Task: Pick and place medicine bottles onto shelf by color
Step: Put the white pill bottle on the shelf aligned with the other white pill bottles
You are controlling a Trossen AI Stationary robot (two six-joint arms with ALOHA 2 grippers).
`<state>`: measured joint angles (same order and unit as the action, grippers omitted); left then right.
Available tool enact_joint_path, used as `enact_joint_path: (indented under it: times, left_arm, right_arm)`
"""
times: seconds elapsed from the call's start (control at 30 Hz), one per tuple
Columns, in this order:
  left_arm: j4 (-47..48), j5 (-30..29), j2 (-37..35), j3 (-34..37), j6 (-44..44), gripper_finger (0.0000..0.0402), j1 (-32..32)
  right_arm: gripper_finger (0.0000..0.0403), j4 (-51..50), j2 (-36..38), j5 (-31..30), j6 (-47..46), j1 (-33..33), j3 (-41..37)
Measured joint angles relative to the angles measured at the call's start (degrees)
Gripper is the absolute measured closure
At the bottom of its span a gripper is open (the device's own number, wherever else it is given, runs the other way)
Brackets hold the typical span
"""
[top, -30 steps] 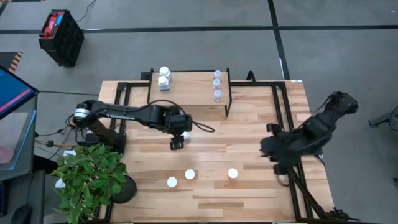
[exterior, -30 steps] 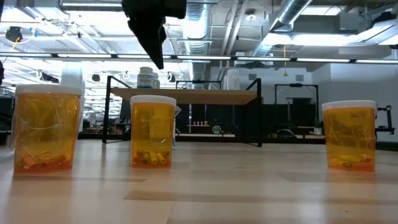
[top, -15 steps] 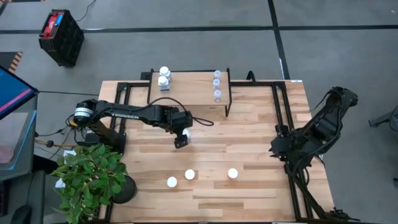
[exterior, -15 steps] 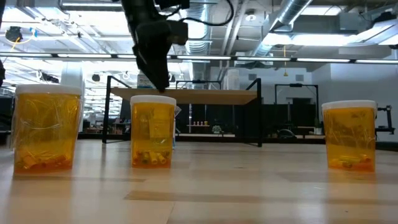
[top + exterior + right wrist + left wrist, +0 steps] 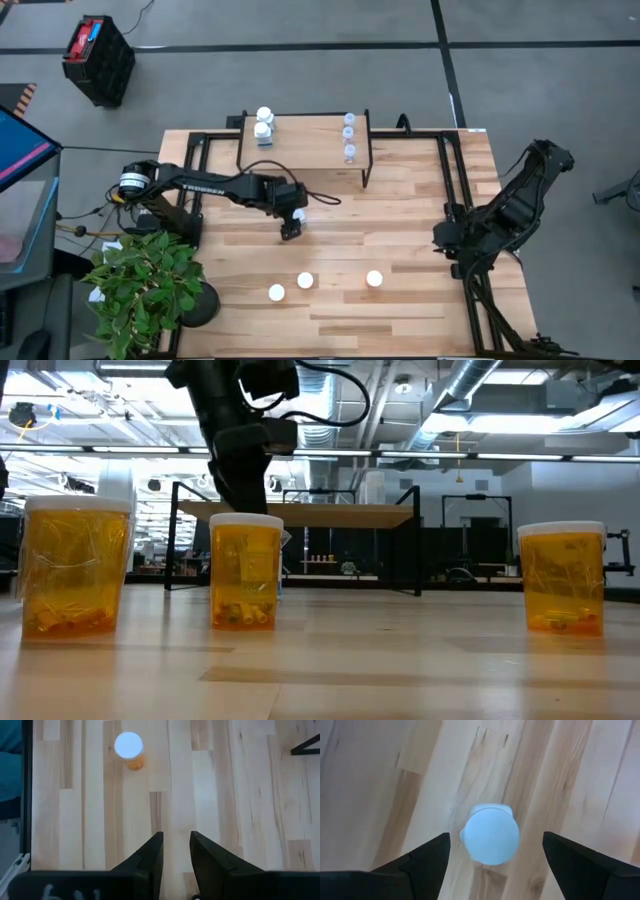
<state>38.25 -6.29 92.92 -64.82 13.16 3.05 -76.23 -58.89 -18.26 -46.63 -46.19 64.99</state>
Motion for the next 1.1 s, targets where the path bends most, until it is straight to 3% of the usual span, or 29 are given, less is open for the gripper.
enact_joint_path:
  times: [0.2,0.47,0.83,0.97,1.1]
  left_arm:
    - [-6.34,-0.01,0.8,3.16,-0.45,0.0098,0.0]
    - [-8.17,0.03,6.43,3.33,-2.54,0.0098,0.07]
    - [-7.72,1.15,5.99,2.32,-3.92,0.0098,0.07]
    - [-7.33,1.36,5.99,2.32,-4.18,0.0121,0.07]
    - [-7.26,3.73,5.99,2.32,-4.18,0.0173,0.07]
  right_arm:
    - [0.0285,0.04,0.0,0.04,-0.04,0.02,0.0]
    - [0.0285,0.36,0.02,0.07,-0.02,0.04,0.02]
    - [0.0285,0.48,0.02,0.09,-0.02,0.04,0.02]
    - [0.0285,0.77,0.0,0.11,-0.02,0.04,0.02]
    - [0.0285,1.35,0.0,0.11,0.0,0.04,0.02]
